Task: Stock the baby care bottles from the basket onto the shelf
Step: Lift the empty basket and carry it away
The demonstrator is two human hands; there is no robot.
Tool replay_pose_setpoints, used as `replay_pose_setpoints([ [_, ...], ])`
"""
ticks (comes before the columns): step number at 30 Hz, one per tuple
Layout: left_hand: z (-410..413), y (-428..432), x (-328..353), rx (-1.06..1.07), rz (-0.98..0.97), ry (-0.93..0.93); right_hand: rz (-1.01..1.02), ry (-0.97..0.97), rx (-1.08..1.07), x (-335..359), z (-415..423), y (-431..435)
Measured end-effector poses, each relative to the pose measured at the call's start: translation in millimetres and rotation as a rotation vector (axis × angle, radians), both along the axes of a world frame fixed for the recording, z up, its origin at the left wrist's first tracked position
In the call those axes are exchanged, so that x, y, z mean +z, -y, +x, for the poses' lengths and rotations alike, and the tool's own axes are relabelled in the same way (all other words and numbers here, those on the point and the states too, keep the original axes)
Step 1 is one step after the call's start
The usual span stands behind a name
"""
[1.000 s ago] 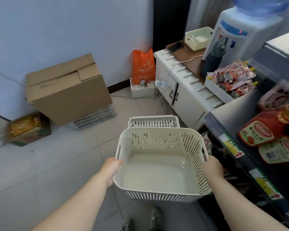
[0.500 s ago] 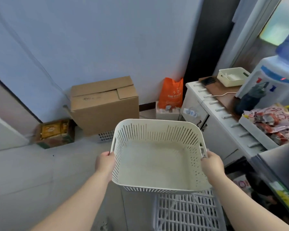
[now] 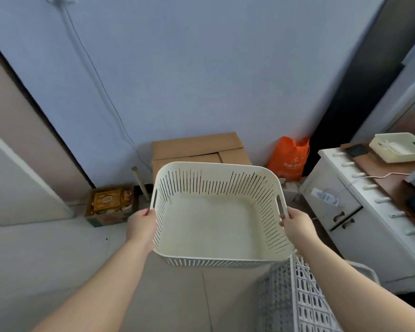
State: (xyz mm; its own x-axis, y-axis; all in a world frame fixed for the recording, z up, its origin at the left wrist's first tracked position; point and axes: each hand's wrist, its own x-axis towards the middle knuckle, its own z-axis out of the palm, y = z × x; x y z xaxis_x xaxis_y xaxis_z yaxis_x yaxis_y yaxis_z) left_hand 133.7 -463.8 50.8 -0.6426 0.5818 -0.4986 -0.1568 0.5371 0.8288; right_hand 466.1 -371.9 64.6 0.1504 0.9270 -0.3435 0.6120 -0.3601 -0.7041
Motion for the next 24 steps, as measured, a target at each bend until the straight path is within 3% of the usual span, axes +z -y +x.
replay_pose_setpoints([
  [8, -56, -75, 4, 0.099, 0.019, -0.015, 0.009, -0.004, 0.139, 4, -64, -104],
  [16, -75, -206, -6, 0.199, -0.018, 0.013, 0.031, -0.102, 0.217, -15, -101, -263],
  [24, -89, -329, -7, 0.255, 0.013, 0.075, -0.093, -0.191, 0.317, -45, -130, -412],
])
